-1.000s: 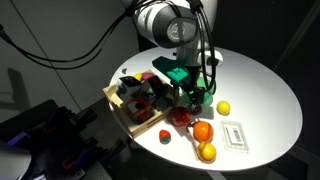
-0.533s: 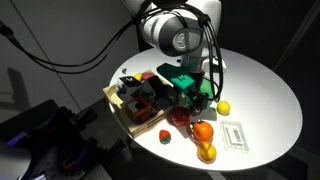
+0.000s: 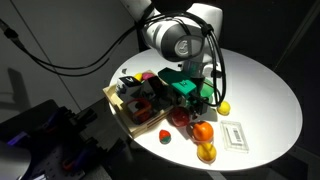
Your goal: Pick up the red apple toy and put it in the green bowl
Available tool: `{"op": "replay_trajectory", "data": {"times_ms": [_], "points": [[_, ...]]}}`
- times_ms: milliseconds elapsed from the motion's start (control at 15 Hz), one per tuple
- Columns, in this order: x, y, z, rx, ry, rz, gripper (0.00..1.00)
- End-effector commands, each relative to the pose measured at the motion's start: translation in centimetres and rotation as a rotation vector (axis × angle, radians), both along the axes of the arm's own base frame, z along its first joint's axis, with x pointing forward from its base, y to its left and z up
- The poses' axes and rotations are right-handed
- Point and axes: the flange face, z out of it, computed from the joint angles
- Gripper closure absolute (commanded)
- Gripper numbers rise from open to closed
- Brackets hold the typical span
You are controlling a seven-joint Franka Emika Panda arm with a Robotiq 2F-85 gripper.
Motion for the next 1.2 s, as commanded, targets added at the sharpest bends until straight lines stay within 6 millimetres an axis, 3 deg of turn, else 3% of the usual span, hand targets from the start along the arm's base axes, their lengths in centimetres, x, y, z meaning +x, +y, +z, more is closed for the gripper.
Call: {"op": "replay_trajectory", "data": {"times_ms": [0,533,600,667,800,1133], "points": [[0.2,-0.2,-0.4,0.025,-0.002,0.014,0.00],[0.1,0.3,-1.9,0.033,0.024,0.021,0.00],[0.1,0.2,-2.0,0.031,0.026,0.017,0.25],[0.1,0.2,-2.1,0.030,0.029,0.016,0.28],[0.1,0.1,-2.0,0.027,0.032,0.014,0.43],[0.1,0.5,-1.0,0.033,0.039,0.014,0.43]]}}
